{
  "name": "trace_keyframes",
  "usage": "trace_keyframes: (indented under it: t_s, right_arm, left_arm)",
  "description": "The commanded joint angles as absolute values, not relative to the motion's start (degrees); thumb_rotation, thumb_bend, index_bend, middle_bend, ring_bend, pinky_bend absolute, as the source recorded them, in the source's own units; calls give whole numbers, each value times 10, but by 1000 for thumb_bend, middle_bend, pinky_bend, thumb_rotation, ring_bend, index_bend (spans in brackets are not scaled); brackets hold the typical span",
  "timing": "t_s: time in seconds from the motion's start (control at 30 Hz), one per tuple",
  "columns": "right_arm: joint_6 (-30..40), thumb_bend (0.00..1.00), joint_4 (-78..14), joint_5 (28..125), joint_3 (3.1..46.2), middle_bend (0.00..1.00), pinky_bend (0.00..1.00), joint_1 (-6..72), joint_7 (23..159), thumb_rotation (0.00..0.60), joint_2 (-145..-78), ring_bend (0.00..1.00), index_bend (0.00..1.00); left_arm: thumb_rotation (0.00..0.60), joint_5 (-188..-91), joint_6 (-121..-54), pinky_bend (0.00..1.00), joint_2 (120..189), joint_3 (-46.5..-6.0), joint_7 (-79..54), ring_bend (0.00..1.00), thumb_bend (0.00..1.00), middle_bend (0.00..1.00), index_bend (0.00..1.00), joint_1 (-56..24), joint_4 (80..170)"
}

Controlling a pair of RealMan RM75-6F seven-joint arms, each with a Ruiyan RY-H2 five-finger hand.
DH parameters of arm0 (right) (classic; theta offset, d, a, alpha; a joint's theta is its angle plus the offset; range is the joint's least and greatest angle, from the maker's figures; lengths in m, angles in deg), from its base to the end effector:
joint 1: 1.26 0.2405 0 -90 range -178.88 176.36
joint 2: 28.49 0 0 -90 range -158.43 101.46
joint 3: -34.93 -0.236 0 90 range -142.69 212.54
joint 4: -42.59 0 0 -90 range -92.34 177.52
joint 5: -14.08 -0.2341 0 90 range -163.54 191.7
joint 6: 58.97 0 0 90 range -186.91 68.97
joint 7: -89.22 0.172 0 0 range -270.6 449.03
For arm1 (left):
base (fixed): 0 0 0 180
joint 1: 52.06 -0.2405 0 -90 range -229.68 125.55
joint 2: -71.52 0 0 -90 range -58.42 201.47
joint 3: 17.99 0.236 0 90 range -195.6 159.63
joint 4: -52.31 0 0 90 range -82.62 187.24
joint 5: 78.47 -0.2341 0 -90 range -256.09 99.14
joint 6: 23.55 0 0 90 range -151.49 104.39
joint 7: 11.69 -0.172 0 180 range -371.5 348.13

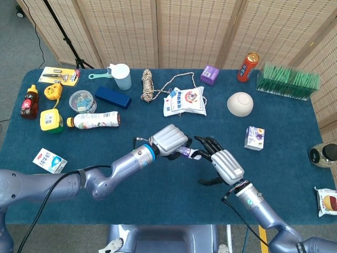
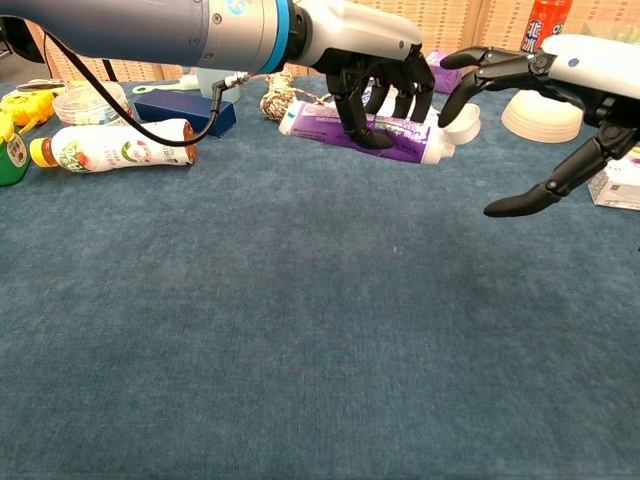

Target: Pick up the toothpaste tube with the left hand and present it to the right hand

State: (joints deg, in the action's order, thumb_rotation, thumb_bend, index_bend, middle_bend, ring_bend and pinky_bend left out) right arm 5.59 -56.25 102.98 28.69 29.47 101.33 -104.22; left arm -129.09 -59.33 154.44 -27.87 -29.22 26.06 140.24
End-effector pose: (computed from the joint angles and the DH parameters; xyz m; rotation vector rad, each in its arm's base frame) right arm -0.1244 -0.2921 0.0105 1.8269 -1.2255 1.3883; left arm 0.0643 0.3756 -0.0705 -2.3863 -0.7072 -0.9321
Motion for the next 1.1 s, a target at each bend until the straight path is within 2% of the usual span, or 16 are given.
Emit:
trace_keyframes:
  t_s: [0.03, 0.43, 1.1]
  right_arm:
    - [55, 0, -561, 1027, 288, 6, 0, 295, 1013, 600, -1042, 0, 304]
    - [54, 0, -551, 1021, 293, 6, 0, 295, 1018, 600, -1045, 0, 304]
    - [56, 0, -545, 1016, 295, 6, 0, 297, 1019, 600, -1050, 0, 305]
  left_arm:
    - [600, -1294, -595, 556, 1542, -278, -290, 517, 590, 486, 608, 258, 1404]
    - [600, -1307, -603, 556, 1540, -275, -282, 521, 590, 489, 613, 249, 1406]
    - [600, -1334, -649, 587, 1560, -285, -262, 571, 590, 557, 685, 215, 1399]
